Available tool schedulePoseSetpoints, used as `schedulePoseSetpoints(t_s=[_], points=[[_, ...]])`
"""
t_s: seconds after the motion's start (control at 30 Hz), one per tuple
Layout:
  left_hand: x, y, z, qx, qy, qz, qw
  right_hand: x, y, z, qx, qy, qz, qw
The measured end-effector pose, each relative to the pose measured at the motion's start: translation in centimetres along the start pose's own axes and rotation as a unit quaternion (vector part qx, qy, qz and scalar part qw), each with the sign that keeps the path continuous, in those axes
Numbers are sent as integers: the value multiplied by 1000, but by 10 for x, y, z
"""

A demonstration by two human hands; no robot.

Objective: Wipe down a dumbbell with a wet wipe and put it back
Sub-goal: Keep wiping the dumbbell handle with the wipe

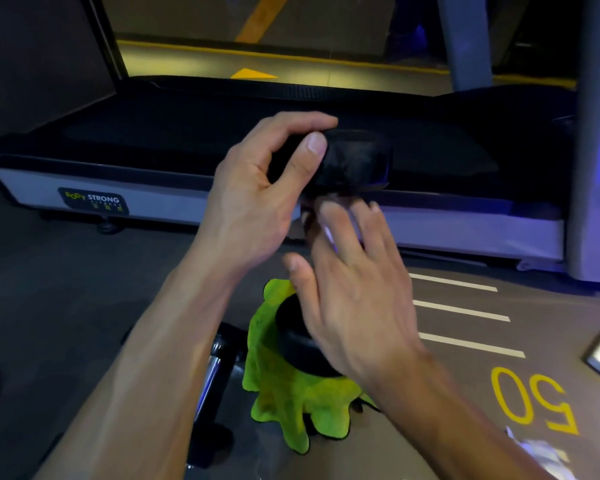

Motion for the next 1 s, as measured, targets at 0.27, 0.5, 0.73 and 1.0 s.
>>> schedulePoseSetpoints(t_s=[0.27, 0.5, 0.73, 1.0], points=[[-7, 3, -3, 3, 21, -8, 1000, 3, 61, -17, 59, -46, 48, 996], [-16, 6, -7, 8, 25, -15, 1000, -5, 45, -7, 33, -35, 65, 997], [-19, 11, -3, 4, 20, -25, 999, 1, 78, -15, 59, -98, 35, 993], [-4, 11, 10, -3, 16, -18, 1000, -8, 70, -12, 47, -197, -2, 979]])
Point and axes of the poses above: each hand's wrist, its own y-axis away from the middle knuckle, its own z-axis out of the back of the hand, x = y × z, the point moved 10 cm from there along -y, towards the middle knuckle, and after that the axes turned 6 degrees about -y, right-handed, at the moved point
